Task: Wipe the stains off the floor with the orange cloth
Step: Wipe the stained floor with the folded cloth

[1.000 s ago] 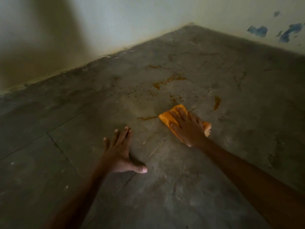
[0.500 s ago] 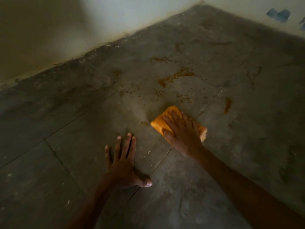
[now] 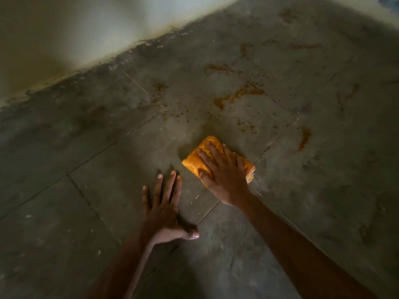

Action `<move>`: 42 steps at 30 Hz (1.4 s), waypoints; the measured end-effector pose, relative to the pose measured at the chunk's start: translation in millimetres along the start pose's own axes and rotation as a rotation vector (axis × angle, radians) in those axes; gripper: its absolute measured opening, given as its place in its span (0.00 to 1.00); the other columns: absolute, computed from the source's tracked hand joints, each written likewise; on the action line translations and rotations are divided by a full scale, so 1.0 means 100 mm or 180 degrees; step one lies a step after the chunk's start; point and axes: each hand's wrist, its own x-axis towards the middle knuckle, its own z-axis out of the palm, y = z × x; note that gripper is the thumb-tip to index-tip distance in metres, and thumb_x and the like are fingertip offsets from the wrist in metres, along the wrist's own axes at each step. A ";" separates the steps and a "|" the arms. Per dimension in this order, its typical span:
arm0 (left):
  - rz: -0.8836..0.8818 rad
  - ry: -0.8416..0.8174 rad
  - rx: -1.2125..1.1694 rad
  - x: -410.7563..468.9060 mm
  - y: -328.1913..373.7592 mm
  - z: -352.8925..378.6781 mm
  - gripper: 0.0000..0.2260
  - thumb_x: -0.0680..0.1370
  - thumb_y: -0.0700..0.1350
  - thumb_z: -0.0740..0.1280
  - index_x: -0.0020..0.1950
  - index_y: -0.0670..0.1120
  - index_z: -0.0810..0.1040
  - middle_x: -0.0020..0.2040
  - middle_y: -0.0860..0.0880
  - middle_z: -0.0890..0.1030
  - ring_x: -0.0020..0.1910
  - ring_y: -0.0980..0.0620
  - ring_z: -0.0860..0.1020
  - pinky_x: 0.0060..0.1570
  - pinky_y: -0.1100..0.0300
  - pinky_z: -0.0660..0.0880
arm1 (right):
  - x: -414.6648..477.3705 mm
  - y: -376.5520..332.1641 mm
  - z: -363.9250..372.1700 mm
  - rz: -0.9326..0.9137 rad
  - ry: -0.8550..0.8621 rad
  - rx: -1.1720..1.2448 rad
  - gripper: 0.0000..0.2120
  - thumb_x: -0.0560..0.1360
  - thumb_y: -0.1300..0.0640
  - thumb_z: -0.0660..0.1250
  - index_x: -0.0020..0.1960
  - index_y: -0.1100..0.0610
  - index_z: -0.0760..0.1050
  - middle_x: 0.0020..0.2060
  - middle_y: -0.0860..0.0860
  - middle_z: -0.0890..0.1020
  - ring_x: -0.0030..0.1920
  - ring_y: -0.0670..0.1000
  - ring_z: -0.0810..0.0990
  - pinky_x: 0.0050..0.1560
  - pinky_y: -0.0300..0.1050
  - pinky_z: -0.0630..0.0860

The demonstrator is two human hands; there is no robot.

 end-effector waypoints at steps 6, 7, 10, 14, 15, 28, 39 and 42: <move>-0.0029 0.0023 -0.0097 0.00 0.03 0.00 0.68 0.56 0.75 0.69 0.73 0.51 0.23 0.70 0.55 0.19 0.70 0.48 0.19 0.71 0.37 0.29 | 1.39 0.01 -0.14 0.0686 -0.0047 0.0239 0.29 0.80 0.37 0.50 0.79 0.41 0.53 0.81 0.46 0.52 0.78 0.62 0.53 0.74 0.63 0.53; -0.0067 0.0070 -0.0085 0.01 0.03 0.00 0.68 0.55 0.75 0.69 0.73 0.51 0.23 0.71 0.55 0.19 0.70 0.48 0.20 0.71 0.37 0.29 | 1.54 -0.04 -0.14 0.0727 -0.0042 0.0270 0.29 0.80 0.37 0.51 0.79 0.42 0.52 0.81 0.46 0.50 0.78 0.62 0.51 0.74 0.63 0.51; -0.0139 0.0183 0.0023 0.03 0.03 0.06 0.68 0.51 0.76 0.64 0.75 0.50 0.26 0.74 0.54 0.23 0.73 0.47 0.24 0.72 0.36 0.32 | 1.60 -0.06 -0.09 0.0609 0.0112 0.0211 0.29 0.81 0.38 0.51 0.80 0.43 0.52 0.81 0.47 0.51 0.78 0.62 0.51 0.74 0.63 0.52; -0.0117 0.0206 0.0097 0.05 0.00 0.16 0.69 0.44 0.77 0.61 0.80 0.47 0.49 0.81 0.50 0.45 0.79 0.43 0.45 0.71 0.34 0.47 | 1.19 -0.05 -0.05 0.0285 0.0282 0.0303 0.29 0.79 0.38 0.54 0.79 0.42 0.56 0.80 0.47 0.58 0.77 0.63 0.58 0.71 0.64 0.58; -0.0094 0.0225 0.0096 0.05 0.00 0.17 0.69 0.43 0.77 0.61 0.80 0.46 0.53 0.81 0.49 0.49 0.79 0.42 0.49 0.71 0.33 0.49 | 1.02 -0.09 -0.06 0.0244 0.0281 0.0330 0.29 0.80 0.38 0.53 0.79 0.42 0.55 0.80 0.47 0.58 0.77 0.63 0.57 0.71 0.64 0.58; 0.0350 0.0750 -0.0377 0.01 -0.07 0.07 0.56 0.58 0.76 0.66 0.80 0.53 0.52 0.80 0.53 0.51 0.79 0.48 0.48 0.71 0.40 0.53 | 1.86 0.24 -0.25 0.0550 0.0177 0.0183 0.31 0.78 0.35 0.49 0.77 0.46 0.62 0.79 0.52 0.61 0.74 0.66 0.63 0.71 0.65 0.60; 0.0055 0.0646 -0.0162 0.91 -1.79 -1.21 0.52 0.61 0.82 0.54 0.79 0.57 0.49 0.80 0.54 0.48 0.79 0.51 0.47 0.76 0.44 0.49 | 0.65 -0.23 -0.07 -0.0658 0.0259 0.0195 0.29 0.77 0.36 0.54 0.77 0.39 0.61 0.78 0.44 0.61 0.76 0.60 0.63 0.69 0.59 0.64; -0.0123 0.0344 -0.0120 1.02 -1.80 -1.10 0.62 0.51 0.85 0.53 0.78 0.58 0.38 0.78 0.57 0.35 0.77 0.53 0.33 0.75 0.45 0.36 | 1.44 -0.26 -0.15 0.0213 0.0181 0.0305 0.32 0.75 0.35 0.44 0.77 0.43 0.61 0.79 0.48 0.59 0.76 0.62 0.61 0.72 0.61 0.60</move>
